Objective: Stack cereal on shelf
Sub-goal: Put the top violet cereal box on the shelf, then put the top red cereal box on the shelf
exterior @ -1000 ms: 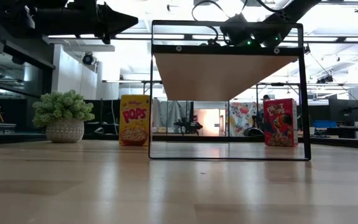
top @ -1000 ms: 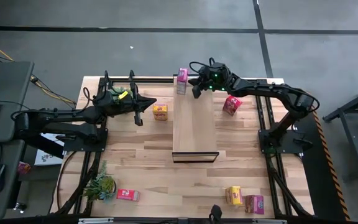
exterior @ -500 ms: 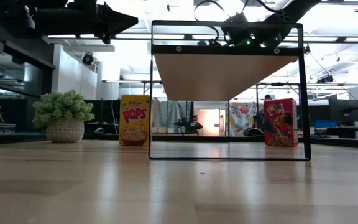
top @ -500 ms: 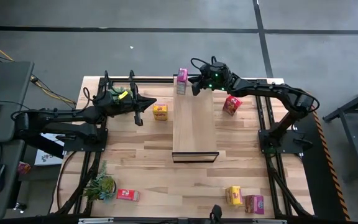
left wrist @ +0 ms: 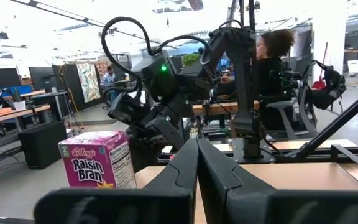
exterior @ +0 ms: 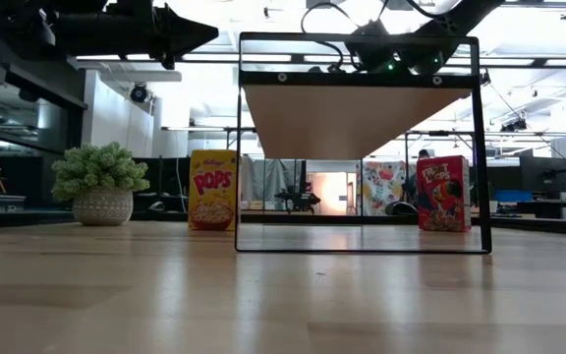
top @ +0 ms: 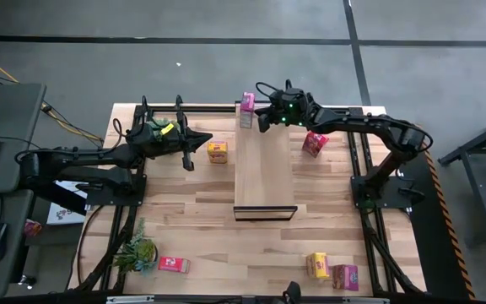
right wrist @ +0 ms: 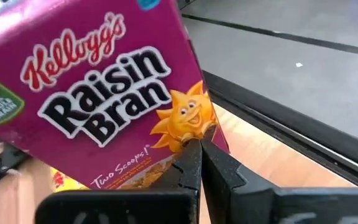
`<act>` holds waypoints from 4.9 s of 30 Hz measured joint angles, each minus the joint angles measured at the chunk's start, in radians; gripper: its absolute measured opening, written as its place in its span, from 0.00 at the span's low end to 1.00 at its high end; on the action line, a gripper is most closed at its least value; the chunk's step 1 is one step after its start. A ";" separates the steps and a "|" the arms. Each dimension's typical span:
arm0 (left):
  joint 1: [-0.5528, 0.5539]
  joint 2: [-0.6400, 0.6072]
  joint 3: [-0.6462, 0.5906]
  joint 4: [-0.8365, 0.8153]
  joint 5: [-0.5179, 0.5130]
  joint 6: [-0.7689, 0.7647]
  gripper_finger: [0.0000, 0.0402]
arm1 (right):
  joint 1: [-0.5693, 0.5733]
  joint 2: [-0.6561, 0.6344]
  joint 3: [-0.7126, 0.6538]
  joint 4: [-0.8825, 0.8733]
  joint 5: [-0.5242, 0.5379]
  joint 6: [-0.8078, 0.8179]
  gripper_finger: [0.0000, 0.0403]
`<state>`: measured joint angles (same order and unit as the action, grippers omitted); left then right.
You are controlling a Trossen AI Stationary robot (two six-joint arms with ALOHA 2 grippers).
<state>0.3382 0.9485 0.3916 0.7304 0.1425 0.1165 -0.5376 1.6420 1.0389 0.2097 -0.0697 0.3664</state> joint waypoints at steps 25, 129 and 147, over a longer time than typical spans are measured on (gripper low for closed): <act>0.000 0.000 0.000 0.000 0.000 0.000 0.00 | -0.006 0.073 0.000 0.116 -0.006 0.051 0.00; 0.002 0.000 0.001 -0.144 -0.561 0.019 0.00 | -0.017 0.002 0.000 0.089 0.032 -0.058 0.00; -0.064 -0.229 0.000 -0.322 -0.161 0.000 0.08 | 0.069 -0.628 -0.193 -0.466 0.084 -0.290 0.00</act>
<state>0.2739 0.7197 0.3920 0.4081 -0.0185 0.1166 -0.4685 1.0137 0.8462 -0.2567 0.0143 0.0759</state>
